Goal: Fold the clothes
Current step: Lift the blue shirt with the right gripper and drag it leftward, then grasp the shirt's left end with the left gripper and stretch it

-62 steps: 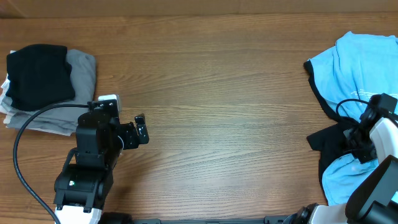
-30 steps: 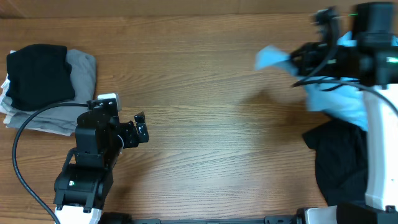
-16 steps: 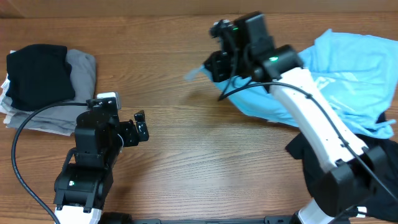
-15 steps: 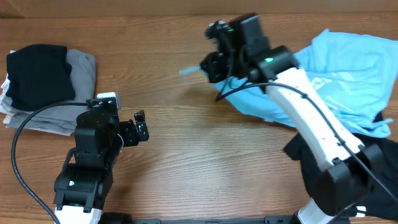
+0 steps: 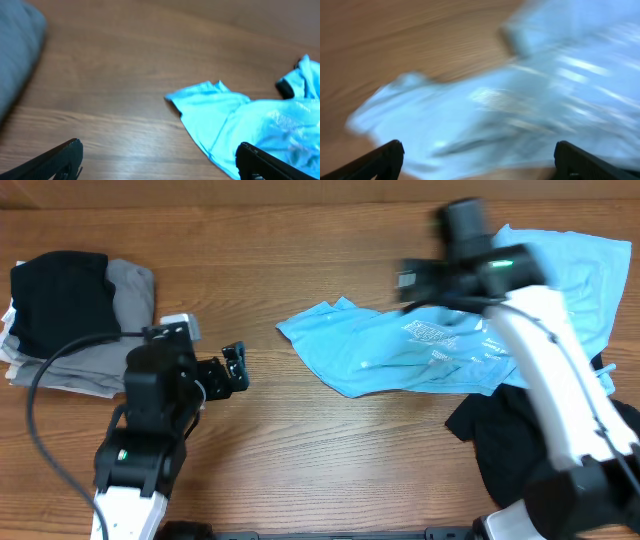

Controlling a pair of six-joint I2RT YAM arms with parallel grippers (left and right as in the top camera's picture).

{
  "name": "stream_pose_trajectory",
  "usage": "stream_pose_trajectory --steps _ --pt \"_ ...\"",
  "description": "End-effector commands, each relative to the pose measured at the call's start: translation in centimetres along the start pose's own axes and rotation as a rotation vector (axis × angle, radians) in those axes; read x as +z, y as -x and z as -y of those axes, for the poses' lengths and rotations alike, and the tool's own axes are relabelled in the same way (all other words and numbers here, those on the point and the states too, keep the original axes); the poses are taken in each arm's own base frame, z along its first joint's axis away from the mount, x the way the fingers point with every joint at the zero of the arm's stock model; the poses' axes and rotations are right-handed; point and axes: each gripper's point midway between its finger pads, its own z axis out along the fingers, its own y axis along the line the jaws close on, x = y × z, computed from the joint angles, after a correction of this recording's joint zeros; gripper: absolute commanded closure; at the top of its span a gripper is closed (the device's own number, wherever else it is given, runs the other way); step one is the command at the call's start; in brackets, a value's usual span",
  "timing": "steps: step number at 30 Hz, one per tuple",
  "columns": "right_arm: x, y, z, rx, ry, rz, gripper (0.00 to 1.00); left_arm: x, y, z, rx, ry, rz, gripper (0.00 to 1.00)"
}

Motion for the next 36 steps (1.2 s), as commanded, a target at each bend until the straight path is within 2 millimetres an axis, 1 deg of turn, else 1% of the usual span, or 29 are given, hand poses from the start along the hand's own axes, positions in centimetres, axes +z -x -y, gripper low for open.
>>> stream_pose_trajectory --steps 1,2,3,7,9,10,12,15,16,20,21,22,24,25,27,29,30,32,33,34,35,36 --pt "-2.5 0.9 7.7 0.301 -0.134 0.024 0.00 2.6 -2.0 2.6 -0.100 -0.106 -0.138 0.00" --pt "-2.3 0.2 9.5 0.345 -0.150 -0.014 0.00 3.7 -3.1 3.5 -0.128 -0.138 -0.192 0.00" --pt "-2.1 -0.2 10.7 0.381 -0.156 -0.041 0.00 4.6 -3.9 4.3 -0.153 -0.163 -0.234 0.00" --pt "-1.5 -1.8 15.0 0.518 -0.174 -0.117 0.00 8.0 -7.3 6.9 -0.258 -0.229 -0.389 0.00" --pt "-1.1 -2.5 16.7 0.539 -0.165 -0.147 0.00 9.9 -9.5 7.9 -0.294 -0.232 -0.461 0.00" --pt "-1.0 -3.0 17.9 0.557 -0.175 -0.162 0.00 11.4 -11.2 8.8 -0.298 -0.236 -0.504 0.00" --pt "-0.9 -3.6 19.0 0.571 -0.187 -0.180 0.00 12.9 -13.0 9.9 -0.290 -0.250 -0.539 0.00" --pt "-1.0 -4.3 19.9 0.581 -0.198 -0.204 0.00 14.5 -15.2 11.2 -0.303 -0.259 -0.576 0.00" --pt "-1.0 -4.5 20.0 0.582 -0.201 -0.210 0.00 15.0 -16.1 11.7 -0.309 -0.259 -0.591 0.00" --pt "-1.0 -4.7 20.1 0.569 -0.201 -0.218 0.00 16.5 -18.7 12.6 -0.355 -0.244 -0.631 0.00" --pt "-1.0 -4.7 20.1 0.566 -0.201 -0.219 0.00 16.8 -19.0 12.8 -0.364 -0.245 -0.634 0.02" --pt "-1.0 -4.7 20.1 0.566 -0.201 -0.219 0.00 17.2 -19.2 12.8 -0.364 -0.248 -0.630 0.11" --pt "-1.0 -4.7 20.1 0.566 -0.201 -0.219 0.00 17.8 -19.3 13.1 -0.361 -0.264 -0.615 0.44" --pt "-1.0 -4.7 20.1 0.566 -0.201 -0.220 0.00 18.3 -19.2 13.2 -0.360 -0.275 -0.601 0.69" --pt "-1.1 -4.8 20.1 0.565 -0.202 -0.223 0.00 18.8 -18.9 13.3 -0.354 -0.285 -0.575 0.95" --pt "-1.1 -4.9 20.1 0.562 -0.203 -0.230 0.00 19.3 -17.5 13.2 -0.330 -0.296 -0.520 0.96" --pt "-1.1 -5.0 20.1 0.559 -0.203 -0.233 0.00 19.6 -16.4 13.3 -0.306 -0.314 -0.490 0.96" --pt "-1.2 -5.2 20.1 0.541 -0.201 -0.243 0.00 19.9 -13.1 13.4 -0.266 -0.341 -0.421 0.96" --pt "-1.2 -5.4 20.0 0.527 -0.201 -0.255 0.00 19.9 -11.0 13.4 -0.252 -0.350 -0.383 0.96" --pt "-1.3 -5.8 20.0 0.516 -0.201 -0.270 0.00 19.6 -7.1 13.4 -0.240 -0.360 -0.320 0.96" --pt "-1.4 -6.1 19.9 0.508 -0.201 -0.284 0.00 19.3 -4.6 13.4 -0.236 -0.365 -0.280 0.96" --pt "-1.5 -6.4 19.8 0.495 -0.198 -0.298 0.01 18.7 -1.2 13.2 -0.230 -0.370 -0.224 0.96"
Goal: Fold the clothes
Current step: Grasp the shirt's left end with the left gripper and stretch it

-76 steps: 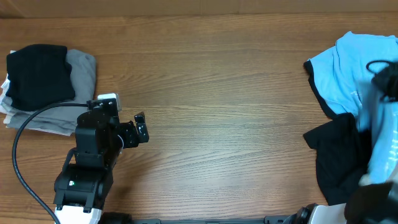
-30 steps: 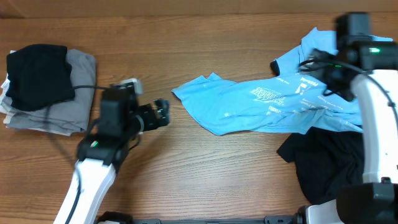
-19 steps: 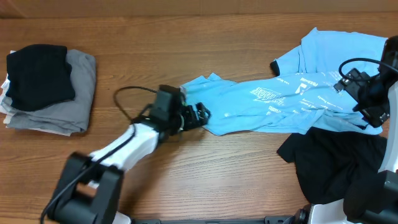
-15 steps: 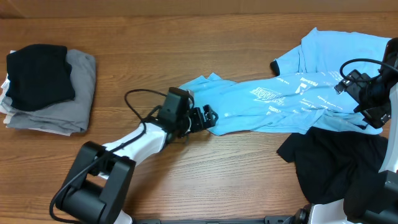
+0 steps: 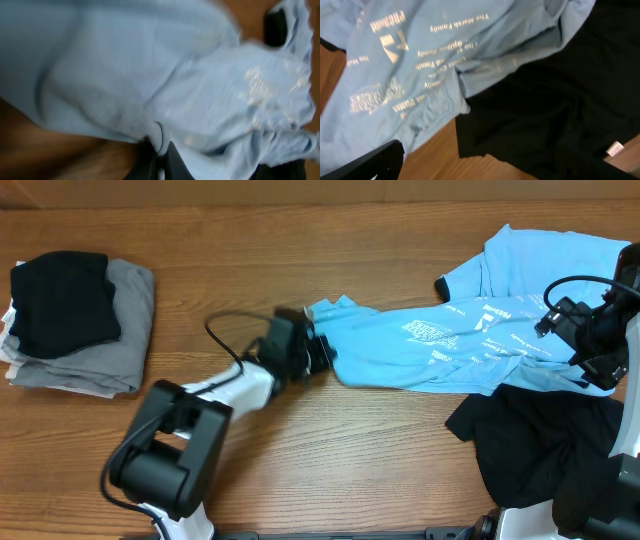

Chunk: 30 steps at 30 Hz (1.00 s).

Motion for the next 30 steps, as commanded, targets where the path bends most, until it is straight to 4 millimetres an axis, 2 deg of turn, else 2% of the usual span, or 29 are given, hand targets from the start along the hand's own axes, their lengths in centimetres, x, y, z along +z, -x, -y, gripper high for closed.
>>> stream_pose_trajectory --steps 1,4,7,8,11,15,20,21,23,26,30 --pt "-0.1 -0.9 0.1 -0.066 0.010 -0.028 0.03 -7.4 11.6 6.2 0.142 -0.096 0.269 0.96" --pt "1.1 -2.5 -0.9 -0.140 0.083 -0.103 0.13 -11.6 16.6 8.0 0.140 -0.110 0.371 0.96" --pt "3.9 -4.8 -1.9 -0.194 0.166 -0.202 0.59 -13.8 19.0 8.2 0.144 -0.101 0.418 0.96" --pt "4.7 -5.4 -1.9 -0.191 0.176 -0.223 0.69 -14.1 19.3 8.1 0.154 -0.094 0.430 0.96" --pt "8.3 -7.6 -1.8 -0.180 0.205 -0.288 0.85 -14.5 20.0 7.1 0.151 -0.059 0.455 0.96" --pt "12.6 -8.9 -1.2 -0.178 0.209 -0.281 0.87 -14.9 20.5 5.9 0.159 -0.023 0.464 0.96" --pt "16.3 -8.6 -1.3 -0.178 0.239 -0.192 0.89 -15.2 20.7 4.1 0.148 0.028 0.459 0.96" --pt "16.9 -8.2 -1.4 -0.165 0.244 -0.158 0.95 -15.3 20.7 3.6 0.160 0.047 0.456 0.96" --pt "17.7 -6.5 -0.9 -0.106 0.199 -0.077 0.96 -15.5 20.7 2.2 0.159 0.092 0.445 0.96" --pt "18.1 -3.0 1.0 -0.003 0.089 0.064 0.96 -16.4 21.1 -0.4 0.147 0.173 0.448 0.96" --pt "17.6 1.4 3.9 0.107 0.034 0.222 0.96 -18.5 23.0 -3.3 0.133 0.268 0.519 0.96"
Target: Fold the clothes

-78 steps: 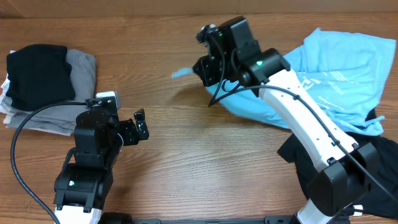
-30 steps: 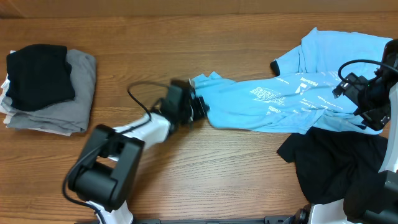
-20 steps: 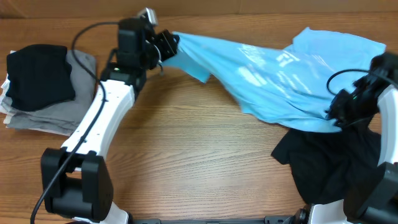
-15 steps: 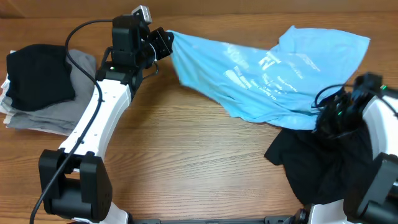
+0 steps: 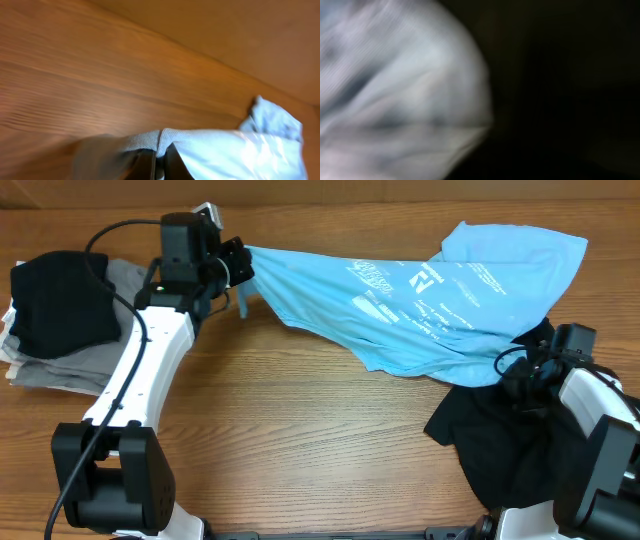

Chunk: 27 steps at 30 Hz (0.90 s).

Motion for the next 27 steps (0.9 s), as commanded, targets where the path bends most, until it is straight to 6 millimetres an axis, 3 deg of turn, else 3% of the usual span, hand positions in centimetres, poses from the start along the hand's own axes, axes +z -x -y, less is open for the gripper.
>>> stream_pose_trajectory --steps 1,3,6,10,11,13,15,16,18,20,21,22,24,27 --pt "-0.8 3.3 4.6 0.141 -0.131 0.131 0.96 -1.1 3.4 -4.3 0.030 0.135 0.111 0.96" --pt "-1.5 5.0 7.1 0.223 -0.145 0.178 0.96 -1.6 4.8 -5.6 0.024 0.163 0.156 0.96" --pt "-2.6 6.6 10.9 0.331 -0.169 0.227 0.96 -1.9 6.4 -5.6 0.046 0.151 0.214 0.96" --pt "-3.9 6.5 16.6 0.533 -0.265 0.261 0.95 -2.6 8.7 -5.6 0.092 0.179 0.313 0.93" --pt "-4.3 6.1 18.0 0.608 -0.278 0.263 0.89 -2.7 9.0 -5.7 0.093 0.190 0.332 0.93" --pt "-4.9 6.0 19.7 0.708 -0.266 0.266 0.90 -3.0 9.6 -6.1 0.094 0.206 0.354 0.93" --pt "-5.4 7.4 18.6 0.712 -0.127 0.267 0.90 -3.3 10.1 -6.2 0.099 0.209 0.365 0.92" --pt "-6.0 9.0 16.6 0.650 0.005 0.270 0.90 -3.5 10.4 -6.1 0.102 0.208 0.371 0.89" --pt "-8.0 11.6 12.9 0.518 0.198 0.284 0.88 -4.2 11.7 -5.7 0.105 0.200 0.397 0.70" --pt "-10.1 13.3 9.4 0.372 0.327 0.295 0.87 -4.8 12.6 -4.7 0.116 0.171 0.402 0.66" --pt "-11.4 13.9 6.8 0.256 0.381 0.288 0.86 -5.0 12.7 -3.8 0.123 0.140 0.387 0.47" --pt "-11.9 13.9 5.4 0.204 0.386 0.274 0.86 -5.1 12.7 -3.1 0.126 0.115 0.370 0.30" --pt "-12.2 13.0 2.2 0.058 0.383 0.225 0.86 -4.9 10.9 -0.7 0.133 0.014 0.257 0.25" --pt "-10.5 10.7 -0.2 -0.036 0.290 0.141 0.86 -3.8 6.1 2.6 0.136 -0.112 0.067 0.15"
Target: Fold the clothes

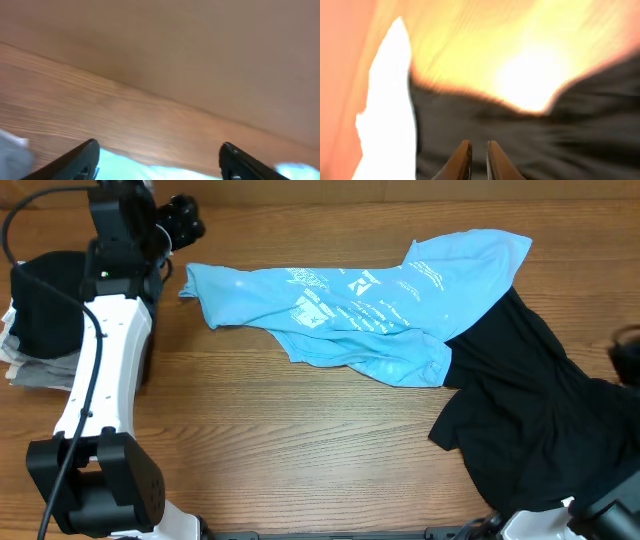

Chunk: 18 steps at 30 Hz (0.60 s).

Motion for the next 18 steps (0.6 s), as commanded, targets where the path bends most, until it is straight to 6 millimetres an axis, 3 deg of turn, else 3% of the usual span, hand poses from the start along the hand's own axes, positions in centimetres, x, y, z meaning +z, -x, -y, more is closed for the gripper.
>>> stream_pose_trajectory --steps 1,5,8,11,18 --pt "1.7 -3.2 -3.1 -0.197 -0.026 -0.101 0.85 -0.9 -5.4 6.7 0.023 -0.237 -0.230 0.14" --pt "4.7 -7.3 -5.2 -0.306 -0.055 -0.235 0.86 -1.6 -12.8 9.8 0.046 -0.242 -0.460 0.14" --pt "7.5 -10.7 -6.8 -0.396 -0.043 -0.344 0.84 -1.5 -20.0 13.2 0.093 -0.272 -0.629 0.15" --pt "9.6 -13.5 -7.4 -0.469 -0.040 -0.431 0.83 -1.0 -25.9 14.9 0.030 -0.233 -0.779 0.15" --pt "13.0 -17.5 -7.9 -0.546 -0.039 -0.537 0.83 -0.9 -35.7 18.3 -0.068 -0.258 -1.036 0.25"
